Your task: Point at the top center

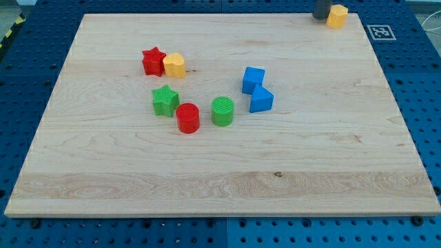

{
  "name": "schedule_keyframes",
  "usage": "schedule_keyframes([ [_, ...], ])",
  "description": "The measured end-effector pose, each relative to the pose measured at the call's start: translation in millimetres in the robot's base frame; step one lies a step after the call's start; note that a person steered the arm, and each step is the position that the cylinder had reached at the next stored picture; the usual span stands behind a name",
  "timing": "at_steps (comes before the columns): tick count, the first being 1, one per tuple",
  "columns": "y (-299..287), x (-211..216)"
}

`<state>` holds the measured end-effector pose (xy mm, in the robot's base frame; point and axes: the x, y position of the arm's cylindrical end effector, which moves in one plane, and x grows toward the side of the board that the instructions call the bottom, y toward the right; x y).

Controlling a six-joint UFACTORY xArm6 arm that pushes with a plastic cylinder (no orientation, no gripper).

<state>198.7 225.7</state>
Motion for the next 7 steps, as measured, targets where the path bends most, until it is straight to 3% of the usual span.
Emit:
schedule_keyframes([
  [2,13.8,0.0],
  [5,-159.9,38.9],
  [7,-274.5,38.9],
])
